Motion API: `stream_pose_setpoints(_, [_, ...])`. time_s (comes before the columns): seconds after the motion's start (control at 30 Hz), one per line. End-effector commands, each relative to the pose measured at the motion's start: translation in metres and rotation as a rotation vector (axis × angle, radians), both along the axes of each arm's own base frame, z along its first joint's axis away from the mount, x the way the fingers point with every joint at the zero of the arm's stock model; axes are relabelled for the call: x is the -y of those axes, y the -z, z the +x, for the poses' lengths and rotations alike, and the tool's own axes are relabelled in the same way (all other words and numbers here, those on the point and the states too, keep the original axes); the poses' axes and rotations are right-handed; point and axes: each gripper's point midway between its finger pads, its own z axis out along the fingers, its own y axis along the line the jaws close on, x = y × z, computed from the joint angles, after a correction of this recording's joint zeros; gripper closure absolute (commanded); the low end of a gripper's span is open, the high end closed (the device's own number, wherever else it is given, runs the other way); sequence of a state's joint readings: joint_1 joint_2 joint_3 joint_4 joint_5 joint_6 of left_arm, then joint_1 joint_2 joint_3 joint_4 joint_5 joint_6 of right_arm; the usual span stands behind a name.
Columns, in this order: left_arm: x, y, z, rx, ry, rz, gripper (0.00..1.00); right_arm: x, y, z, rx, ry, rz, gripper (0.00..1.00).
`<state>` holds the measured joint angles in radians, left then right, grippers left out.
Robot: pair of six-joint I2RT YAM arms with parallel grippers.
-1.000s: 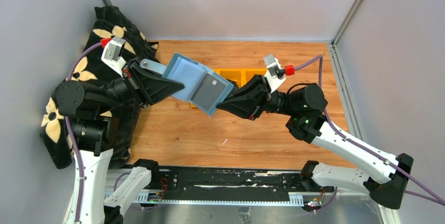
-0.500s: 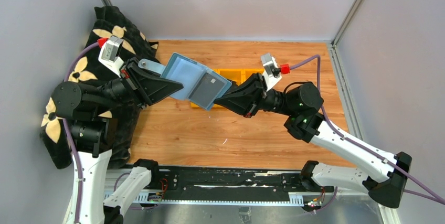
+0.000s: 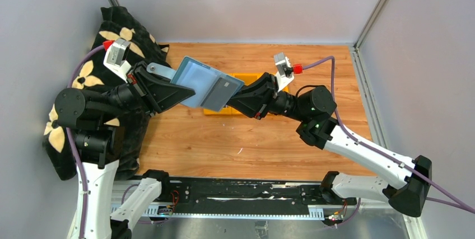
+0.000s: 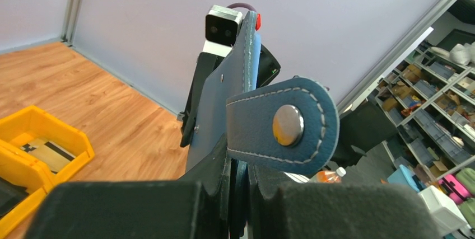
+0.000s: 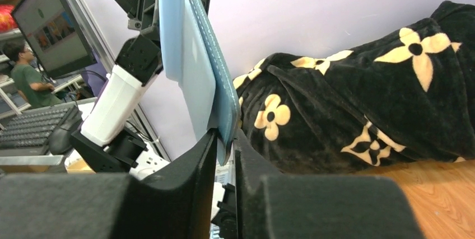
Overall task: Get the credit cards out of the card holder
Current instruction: Remove the credit card from the card holder.
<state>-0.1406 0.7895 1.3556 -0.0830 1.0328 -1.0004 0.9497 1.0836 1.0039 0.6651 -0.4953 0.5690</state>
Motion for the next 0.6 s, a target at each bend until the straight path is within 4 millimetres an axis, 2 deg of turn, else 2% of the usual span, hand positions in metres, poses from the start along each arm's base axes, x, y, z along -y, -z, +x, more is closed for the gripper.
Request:
stream_pose_setpoints(0.0, [0.0, -0.005, -0.009, 0.029, 0.024, 0.001, 1.0, 0.007, -0.036, -0.007, 0.024, -0.012, 0.125, 0.75])
stream_pose_setpoints(0.2, [0.0, 0.0, -0.005, 0.029, 0.019, 0.01, 1.0, 0.013, -0.051, -0.029, 0.047, -0.136, 0.217, 0.58])
stream_pose_setpoints(0.3, [0.0, 0.004, 0.001, 0.028, -0.009, 0.011, 1.0, 0.01, -0.053, -0.035, 0.045, -0.185, 0.207, 0.58])
stream_pose_setpoints(0.43, [-0.003, 0.018, 0.016, 0.018, -0.069, 0.031, 0.97, -0.001, -0.046, -0.029, 0.006, -0.182, 0.129, 0.71])
stream_pose_setpoints(0.47, [-0.003, 0.023, 0.018, 0.026, -0.078, 0.043, 0.91, -0.005, -0.041, -0.024, -0.012, -0.159, 0.082, 0.76])
stream_pose_setpoints(0.53, [-0.005, 0.032, 0.021, 0.049, -0.107, 0.08, 0.75, -0.013, -0.027, -0.005, -0.058, -0.045, -0.051, 0.94])
stream_pose_setpoints(0.57, [-0.006, 0.038, 0.022, 0.078, -0.123, 0.107, 0.69, -0.015, -0.018, 0.0, -0.063, 0.003, -0.128, 1.0])
